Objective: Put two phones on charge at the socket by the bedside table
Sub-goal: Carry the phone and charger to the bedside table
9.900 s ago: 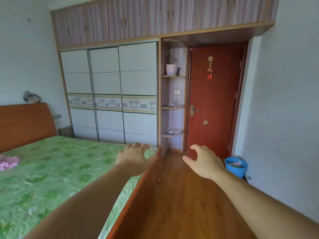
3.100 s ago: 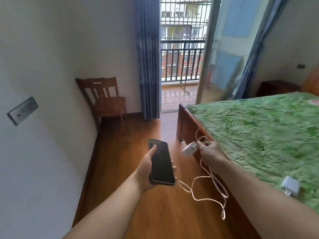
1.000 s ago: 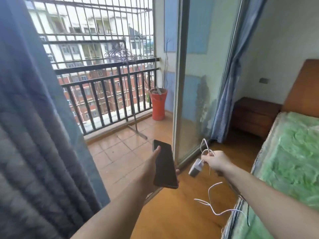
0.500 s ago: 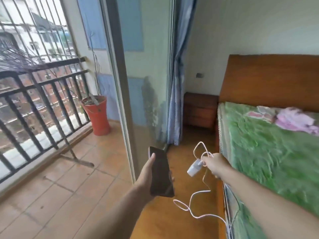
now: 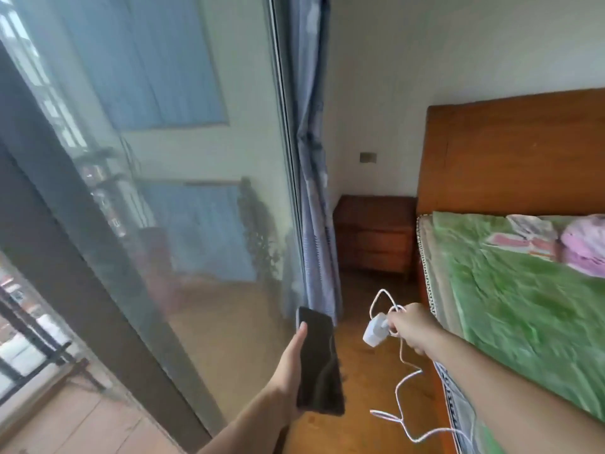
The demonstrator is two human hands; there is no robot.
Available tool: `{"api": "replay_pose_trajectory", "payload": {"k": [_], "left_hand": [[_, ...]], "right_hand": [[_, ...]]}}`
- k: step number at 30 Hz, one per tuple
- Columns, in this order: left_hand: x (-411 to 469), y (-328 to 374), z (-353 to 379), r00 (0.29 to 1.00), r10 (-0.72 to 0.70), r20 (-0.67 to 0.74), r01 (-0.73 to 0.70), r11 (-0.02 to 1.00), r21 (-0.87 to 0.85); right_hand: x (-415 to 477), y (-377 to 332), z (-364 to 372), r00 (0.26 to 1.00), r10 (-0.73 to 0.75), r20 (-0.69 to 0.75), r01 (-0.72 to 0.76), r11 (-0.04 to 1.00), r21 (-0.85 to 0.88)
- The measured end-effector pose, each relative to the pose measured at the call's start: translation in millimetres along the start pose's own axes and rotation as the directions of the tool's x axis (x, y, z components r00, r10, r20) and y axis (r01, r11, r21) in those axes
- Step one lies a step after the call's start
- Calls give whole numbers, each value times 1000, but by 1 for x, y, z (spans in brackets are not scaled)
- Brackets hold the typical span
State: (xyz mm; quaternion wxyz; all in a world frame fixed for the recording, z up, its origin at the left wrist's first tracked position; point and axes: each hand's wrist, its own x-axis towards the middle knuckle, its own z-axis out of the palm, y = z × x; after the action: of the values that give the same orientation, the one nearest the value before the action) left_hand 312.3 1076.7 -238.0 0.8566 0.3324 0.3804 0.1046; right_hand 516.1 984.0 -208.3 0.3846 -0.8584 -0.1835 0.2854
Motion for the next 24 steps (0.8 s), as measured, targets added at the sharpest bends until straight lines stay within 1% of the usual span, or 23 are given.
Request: {"api": "replay_pose_trajectory", "payload": {"k": [2, 6, 9, 15, 20, 24], "left_hand": [[43, 25, 22, 1000, 14, -5, -14, 1000, -12], [113, 74, 68, 999, 32, -9, -32, 999, 5], [164, 109, 100, 999, 24, 21, -26, 997, 69], [290, 150, 136, 1000, 2, 17, -4, 993, 115], [427, 195, 170, 997, -77, 25, 74, 992, 98], [522, 255, 200, 990, -122, 72, 115, 989, 93]], "right_hand": [[39, -15, -18, 1000, -5, 16, 5, 1000, -7], [105, -41, -58, 999, -42, 9, 42, 996, -75], [156, -59, -84, 999, -48, -9, 47, 995, -84], [265, -85, -117, 997, -55, -55, 48, 991, -122], [394, -106, -132, 994, -52, -96, 36, 987, -156], [498, -138, -145, 995, 9, -97, -23, 989, -149]]}}
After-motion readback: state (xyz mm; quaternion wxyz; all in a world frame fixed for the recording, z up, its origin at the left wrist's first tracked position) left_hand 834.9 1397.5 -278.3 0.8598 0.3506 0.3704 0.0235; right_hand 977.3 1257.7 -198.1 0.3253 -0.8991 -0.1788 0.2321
